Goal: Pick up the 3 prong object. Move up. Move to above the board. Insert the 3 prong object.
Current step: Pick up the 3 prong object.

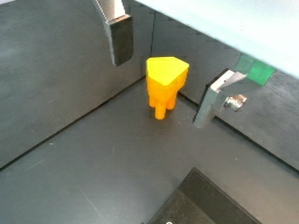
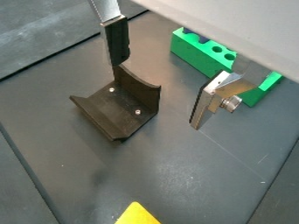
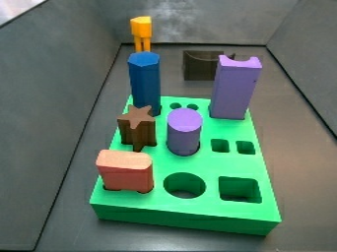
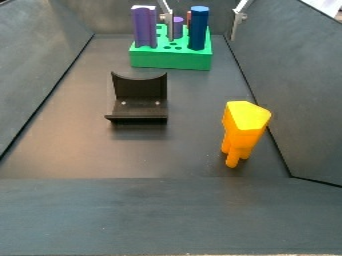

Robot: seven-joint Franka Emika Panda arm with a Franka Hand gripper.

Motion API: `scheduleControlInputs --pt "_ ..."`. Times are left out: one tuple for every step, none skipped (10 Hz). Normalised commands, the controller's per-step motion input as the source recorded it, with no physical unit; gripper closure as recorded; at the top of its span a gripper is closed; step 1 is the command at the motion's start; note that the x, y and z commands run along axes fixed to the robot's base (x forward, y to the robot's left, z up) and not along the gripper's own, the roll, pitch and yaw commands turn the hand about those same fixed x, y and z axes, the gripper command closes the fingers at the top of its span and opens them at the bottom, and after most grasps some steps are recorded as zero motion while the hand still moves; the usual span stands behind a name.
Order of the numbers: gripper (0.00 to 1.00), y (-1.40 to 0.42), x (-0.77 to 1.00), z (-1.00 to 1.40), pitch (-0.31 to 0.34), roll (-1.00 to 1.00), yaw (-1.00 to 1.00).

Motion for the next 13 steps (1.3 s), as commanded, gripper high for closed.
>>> scheduleControlInputs --pt "0.00 0.06 -0.19 0.00 -0.031 0.01 0.00" --pt "0.00 0.37 -0.76 -0.18 -0.131 0.04 0.27" --pt "0.00 0.24 -0.37 -0.15 -0.050 0.00 0.71" --pt "0.00 0.24 -0.09 -0.13 -0.043 0.00 0.93" --pt "0.00 0.35 -0.13 -0.18 -0.066 0.00 0.84" --pt "0.00 0.52 -0.31 -0.31 -0.101 0.01 0.62" --pt "0.00 0.53 -0.27 -0.40 0.000 0.10 0.00" --pt "0.00 0.56 -0.40 -0.45 0.000 0.00 -0.40" --pt "0.00 0.23 -0.65 -0.36 -0.010 0.00 -0.63" --pt "0.00 0.23 -0.67 -0.36 -0.017 0.00 -0.62" --pt "0.00 0.19 -0.60 -0.31 -0.086 -0.10 -0.56" --pt "0.00 0.30 -0.30 -0.19 -0.124 -0.22 -0.41" --pt "0.00 0.49 0.00 0.00 -0.040 -0.37 -0.20"
